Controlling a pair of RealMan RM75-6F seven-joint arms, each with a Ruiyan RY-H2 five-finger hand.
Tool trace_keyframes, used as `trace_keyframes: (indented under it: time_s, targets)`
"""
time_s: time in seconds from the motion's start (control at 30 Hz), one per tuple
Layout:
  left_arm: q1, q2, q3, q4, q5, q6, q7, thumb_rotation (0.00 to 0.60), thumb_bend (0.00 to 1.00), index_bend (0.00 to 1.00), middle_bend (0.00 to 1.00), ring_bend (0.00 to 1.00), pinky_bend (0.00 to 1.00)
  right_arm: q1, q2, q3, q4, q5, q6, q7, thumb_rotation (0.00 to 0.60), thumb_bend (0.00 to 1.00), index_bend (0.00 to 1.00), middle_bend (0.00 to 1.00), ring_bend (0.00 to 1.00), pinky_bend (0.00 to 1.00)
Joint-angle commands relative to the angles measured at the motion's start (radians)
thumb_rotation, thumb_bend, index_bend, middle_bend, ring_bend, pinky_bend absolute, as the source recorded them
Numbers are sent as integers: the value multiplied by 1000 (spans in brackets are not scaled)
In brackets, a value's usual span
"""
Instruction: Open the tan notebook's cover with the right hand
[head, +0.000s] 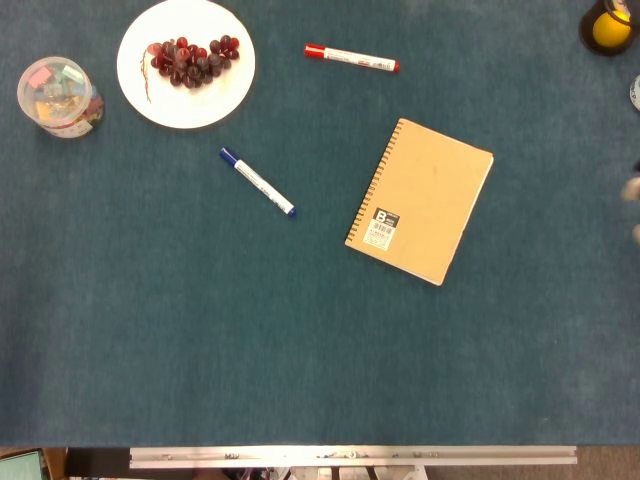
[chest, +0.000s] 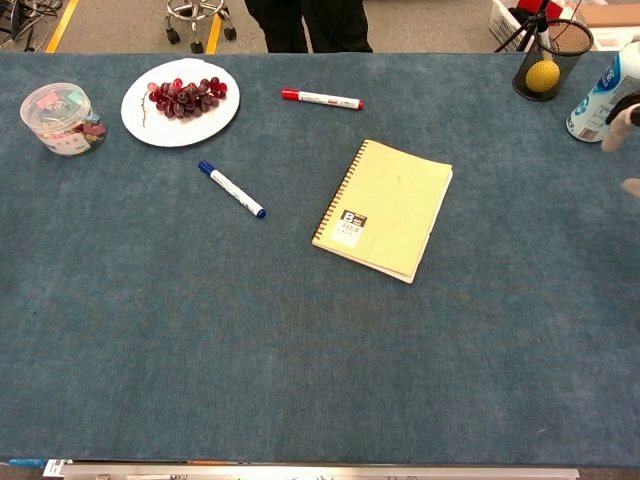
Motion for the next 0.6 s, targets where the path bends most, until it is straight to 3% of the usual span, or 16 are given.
trace_keyframes:
  time_s: [0.03,0.27,0.6]
  targets:
    - [8,5,3,4,-1,8,-9,600,408,251,153,179,108,121,-41,14,-48,9,-182,-32,600,197,417,333,198,189]
    - [28,18,7,10,-7,31,-27,600,408,251,153,179,108,297,-152,65,-51,86,-429,-60,600,200,197,333,172,189]
    - [51,30,11,7,-12,52,-37,600,408,251,153,179,108,493,-377,137,66,217,-619,-67,600,213,98,325,155,175]
